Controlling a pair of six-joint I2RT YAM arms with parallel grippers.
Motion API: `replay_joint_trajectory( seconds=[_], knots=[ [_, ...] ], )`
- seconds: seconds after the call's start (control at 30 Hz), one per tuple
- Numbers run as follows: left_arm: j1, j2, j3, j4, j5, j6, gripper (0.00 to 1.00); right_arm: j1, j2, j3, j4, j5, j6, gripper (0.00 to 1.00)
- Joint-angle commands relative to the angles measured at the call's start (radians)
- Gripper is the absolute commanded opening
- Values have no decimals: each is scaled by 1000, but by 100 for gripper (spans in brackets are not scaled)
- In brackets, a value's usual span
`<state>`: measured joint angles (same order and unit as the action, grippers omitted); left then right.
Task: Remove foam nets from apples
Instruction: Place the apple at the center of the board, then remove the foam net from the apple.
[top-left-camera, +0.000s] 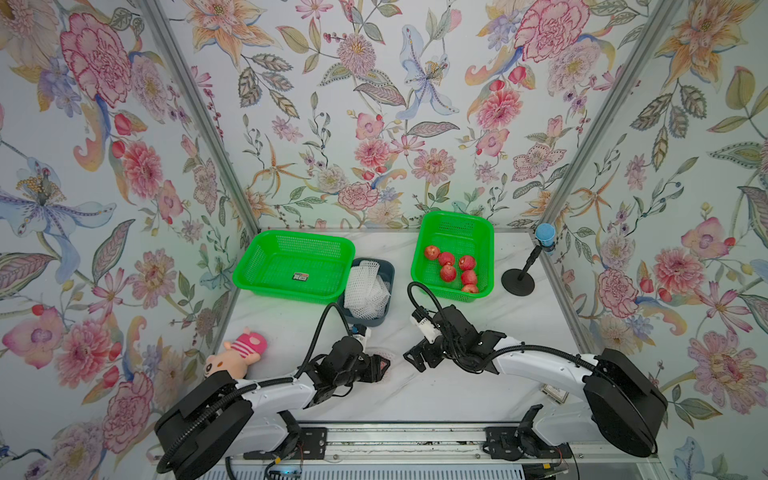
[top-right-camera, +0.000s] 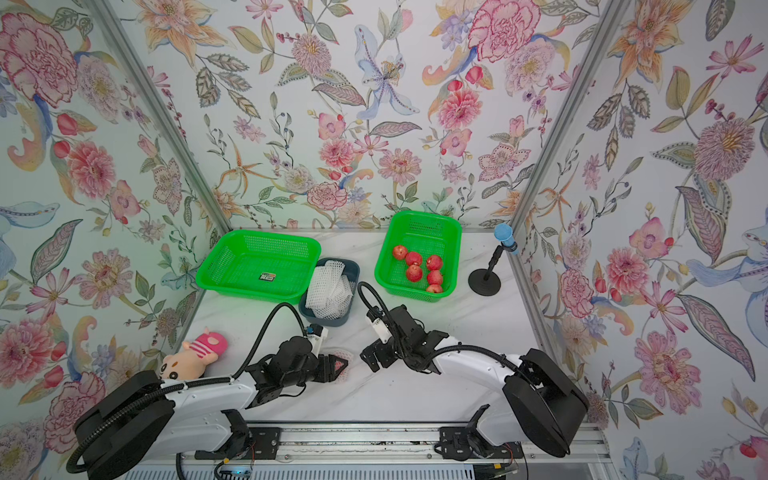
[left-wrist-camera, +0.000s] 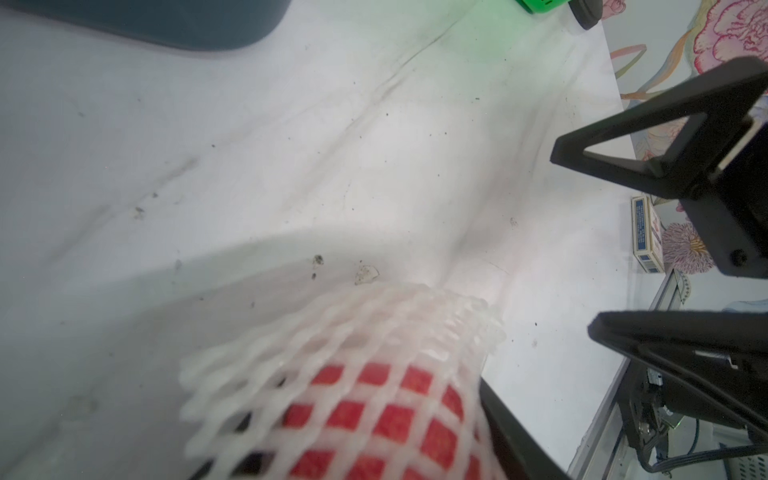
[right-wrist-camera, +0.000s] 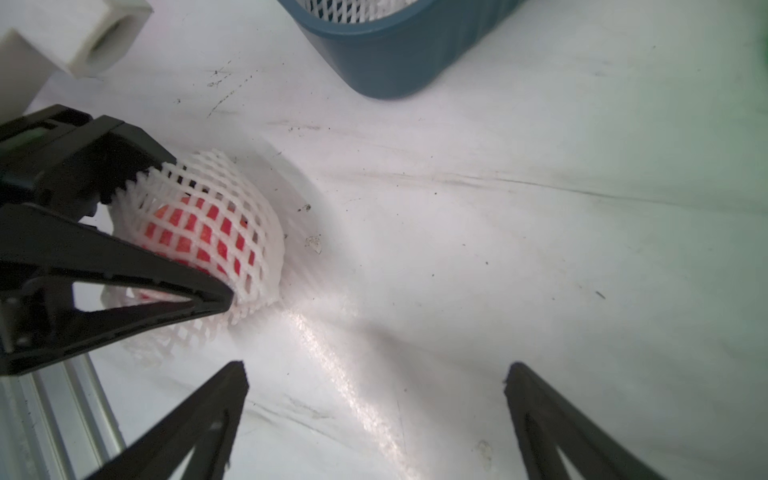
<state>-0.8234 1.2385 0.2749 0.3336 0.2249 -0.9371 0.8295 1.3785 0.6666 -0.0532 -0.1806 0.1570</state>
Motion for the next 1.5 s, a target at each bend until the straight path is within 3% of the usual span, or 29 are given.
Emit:
replay_joint_trajectory(
  seconds=[0.0,0.2,0.47,0.8,1.17,1.47],
  knots=[
    [-11,-17,30,-50,-45,14,78,-1,-35,-28,13,-44,-22,99],
    [-10,-28,57,-111,-66,41,99,1,-60,-42,-6,-78,-43,99],
    [2,-75,67,-196,-95,68,99,11,-74,-68,-4,-131,-54,100],
    [24,-182,25,-240,-52,85,99,58,-17,-66,51,-181,-77,96],
    [122,-345,-23,-355,-109,70,99,100,104,-21,93,-173,-79,82],
    [150,-379,-37,-330,-64,87,65,112,145,9,104,-172,-85,71]
  ],
)
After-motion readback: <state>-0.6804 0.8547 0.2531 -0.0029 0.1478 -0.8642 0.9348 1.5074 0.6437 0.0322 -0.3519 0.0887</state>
